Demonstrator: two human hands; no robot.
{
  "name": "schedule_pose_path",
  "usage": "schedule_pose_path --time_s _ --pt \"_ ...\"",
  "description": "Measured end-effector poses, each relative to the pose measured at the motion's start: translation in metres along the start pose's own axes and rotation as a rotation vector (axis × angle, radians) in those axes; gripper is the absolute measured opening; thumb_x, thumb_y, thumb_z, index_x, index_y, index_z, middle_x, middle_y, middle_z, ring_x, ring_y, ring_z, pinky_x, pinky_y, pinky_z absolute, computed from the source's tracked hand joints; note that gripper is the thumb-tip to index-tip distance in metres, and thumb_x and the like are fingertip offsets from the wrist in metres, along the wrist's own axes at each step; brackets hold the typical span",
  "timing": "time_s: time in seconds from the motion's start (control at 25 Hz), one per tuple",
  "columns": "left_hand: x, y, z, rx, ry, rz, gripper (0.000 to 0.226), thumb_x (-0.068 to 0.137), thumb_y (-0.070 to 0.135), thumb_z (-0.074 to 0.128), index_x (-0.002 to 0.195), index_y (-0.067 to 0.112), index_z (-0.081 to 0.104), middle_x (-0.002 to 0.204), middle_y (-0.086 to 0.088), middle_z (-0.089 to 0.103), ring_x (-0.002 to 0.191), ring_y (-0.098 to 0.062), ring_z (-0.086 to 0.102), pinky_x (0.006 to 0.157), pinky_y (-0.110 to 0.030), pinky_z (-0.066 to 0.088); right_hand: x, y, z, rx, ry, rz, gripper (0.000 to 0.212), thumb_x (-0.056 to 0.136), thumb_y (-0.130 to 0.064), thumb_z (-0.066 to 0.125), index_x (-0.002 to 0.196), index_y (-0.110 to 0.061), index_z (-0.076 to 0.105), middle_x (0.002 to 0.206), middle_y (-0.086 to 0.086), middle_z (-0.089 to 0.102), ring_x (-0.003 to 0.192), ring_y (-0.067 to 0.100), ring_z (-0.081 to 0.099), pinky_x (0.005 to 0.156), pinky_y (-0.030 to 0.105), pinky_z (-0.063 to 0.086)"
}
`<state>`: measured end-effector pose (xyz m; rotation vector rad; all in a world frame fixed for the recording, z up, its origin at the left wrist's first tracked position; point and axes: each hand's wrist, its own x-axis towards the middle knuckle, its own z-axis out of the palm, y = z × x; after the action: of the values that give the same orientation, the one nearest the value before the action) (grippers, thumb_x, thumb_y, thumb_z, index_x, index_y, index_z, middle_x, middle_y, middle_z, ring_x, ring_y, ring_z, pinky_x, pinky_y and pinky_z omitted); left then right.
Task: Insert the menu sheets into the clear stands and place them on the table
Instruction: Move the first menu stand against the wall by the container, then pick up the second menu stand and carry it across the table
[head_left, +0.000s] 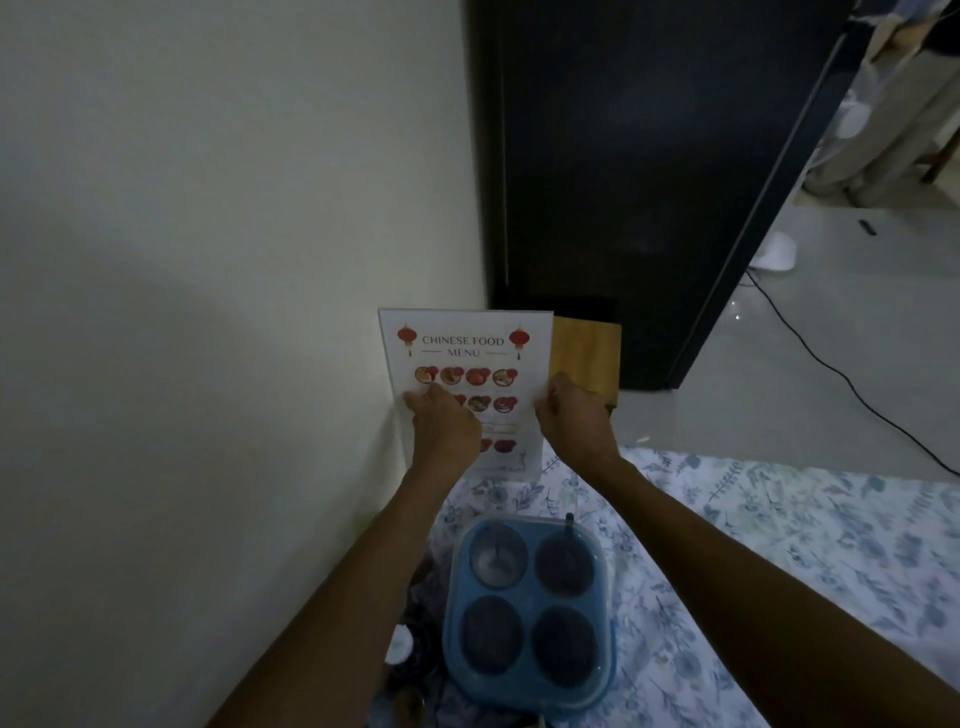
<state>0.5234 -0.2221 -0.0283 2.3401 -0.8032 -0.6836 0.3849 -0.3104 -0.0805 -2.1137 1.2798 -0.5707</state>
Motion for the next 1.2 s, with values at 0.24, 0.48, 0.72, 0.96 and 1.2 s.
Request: schedule_pose_path --time_s 0.24,0.48,0.72,0.96,1.2 --pt "-0.02 0.0 -0.004 0.095 -0.008 0.05 0.042 0.102 0.018 0.047 0.139 0.001 0.037 0.144 -0.023 0.033 0.122 -0.038 0.051 0.101 -0.047 0.049 -0.002 -0.003 -0.006 0.001 -0.11 0.048 0.027 0.095 -0.021 0.061 0.116 -0.006 0.052 0.121 0.015 0.066 0.099 0.033 0.069 0.081 0.044 0.061" --pt "-0.055 0.014 -0.006 0.23 0.033 0.075 0.047 0.102 0.032 0.046 0.142 0.01 0.037 0.148 -0.018 0.039 0.124 -0.036 0.053 0.102 -0.051 0.047 -0.028 0.003 -0.025 -0.039 -0.101 0.05 0.025 0.097 -0.022 0.059 0.116 -0.009 0.05 0.097 0.005 0.063 0.073 0.017 0.062 0.058 0.024 0.05" --pt "-0.147 0.08 0.04 0.258 0.011 0.319 0.039 0.104 0.034 0.043 0.138 0.014 0.042 0.134 -0.011 0.056 0.12 -0.033 0.058 0.101 -0.048 0.041 -0.085 0.034 -0.127 -0.251 -0.104 0.004 0.013 0.096 -0.025 0.055 0.095 -0.014 0.061 0.085 0.004 0.069 0.073 0.023 0.067 0.07 0.036 0.058" --pt "-0.261 0.158 0.126 0.172 -0.147 0.515 0.047 0.103 0.032 0.044 0.147 0.016 0.039 0.141 -0.01 0.053 0.122 -0.032 0.057 0.103 -0.05 0.044 -0.152 0.096 -0.301 -0.498 0.026 0.085 0.018 0.092 -0.033 0.062 0.101 -0.018 0.066 0.092 0.007 0.072 0.078 0.022 0.067 0.072 0.035 0.057" --pt "-0.382 0.229 0.206 0.235 -0.203 0.642 0.041 0.104 0.037 0.041 0.139 0.015 0.042 0.14 -0.01 0.054 0.123 -0.03 0.057 0.105 -0.05 0.04 -0.24 0.186 -0.436 -0.553 0.098 0.134 0.013 0.09 -0.035 0.064 0.096 -0.024 0.067 0.091 0.006 0.074 0.073 0.022 0.067 0.067 0.033 0.055"
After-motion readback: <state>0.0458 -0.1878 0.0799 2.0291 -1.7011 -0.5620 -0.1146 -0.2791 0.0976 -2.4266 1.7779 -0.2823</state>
